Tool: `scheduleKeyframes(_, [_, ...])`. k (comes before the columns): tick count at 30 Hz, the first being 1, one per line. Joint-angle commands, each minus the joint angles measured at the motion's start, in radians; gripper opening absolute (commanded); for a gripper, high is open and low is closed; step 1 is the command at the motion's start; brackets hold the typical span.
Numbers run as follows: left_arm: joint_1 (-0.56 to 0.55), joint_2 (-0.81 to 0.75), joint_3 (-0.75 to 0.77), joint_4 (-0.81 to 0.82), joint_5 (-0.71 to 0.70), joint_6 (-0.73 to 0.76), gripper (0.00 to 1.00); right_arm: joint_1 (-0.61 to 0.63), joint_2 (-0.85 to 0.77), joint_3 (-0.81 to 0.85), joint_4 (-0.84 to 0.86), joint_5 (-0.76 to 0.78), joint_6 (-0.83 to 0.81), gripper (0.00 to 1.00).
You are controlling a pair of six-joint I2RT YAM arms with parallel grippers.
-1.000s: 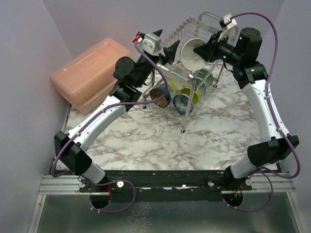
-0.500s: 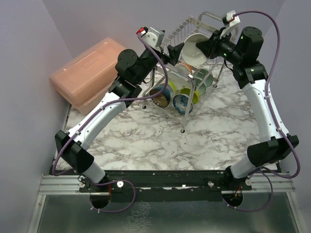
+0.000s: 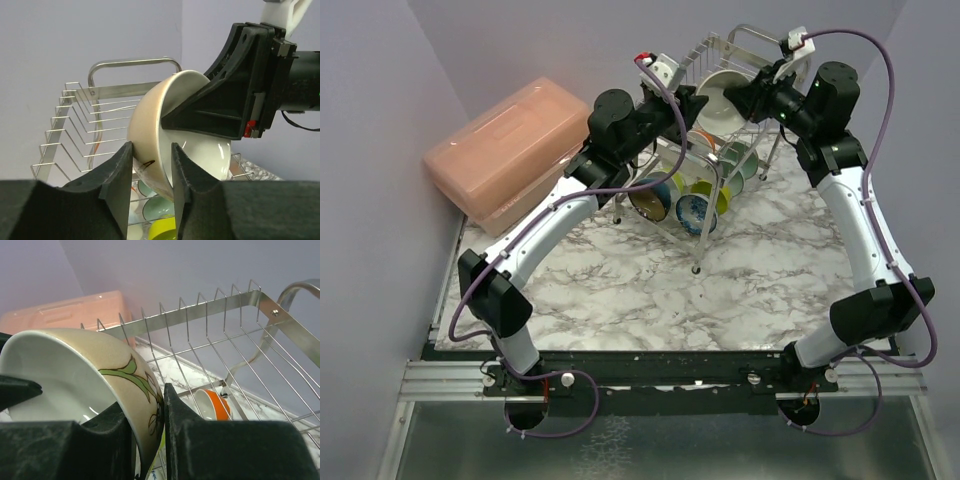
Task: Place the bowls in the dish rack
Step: Turn the bowl upside down on the dish rack.
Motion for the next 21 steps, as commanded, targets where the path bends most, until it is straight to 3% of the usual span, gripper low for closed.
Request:
scheduleKeyframes(1, [0.001, 0.032, 0.064, -0.026, -0.034, 0.084, 0.13, -0.002, -0.082, -0.033, 0.125, -0.071, 0.023, 0.04])
scheduleKeyframes(3, [0.001, 0.036, 0.069, -0.012, -0.079, 0.106, 0.00, -0.002, -0.101, -0.064, 0.142, -0.071, 0.024, 0.13])
scheduleKeyframes(7, [0.001, 0.035, 0.036, 0.078, -0.118, 0.165, 0.00, -0.002, -0.139, -0.108, 0.144, -0.088, 0.041, 0.51])
scheduleKeyframes(10, [0.001, 0.042, 0.018, 0.150, -0.121, 0.212, 0.00, -0.002, -0.170, -0.140, 0.147, -0.107, 0.063, 0.67])
scheduleKeyframes(13, [0.001, 0.059, 0.030, 0.182, -0.131, 0.253, 0.00, -0.002, -0.198, -0.170, 0.156, -0.113, 0.084, 0.74])
scheduleKeyframes(21, [0.001, 0.067, 0.006, 0.296, -0.138, 0.372, 0.00, -0.002, -0.233, -0.185, 0.135, -0.011, 0.167, 0.73])
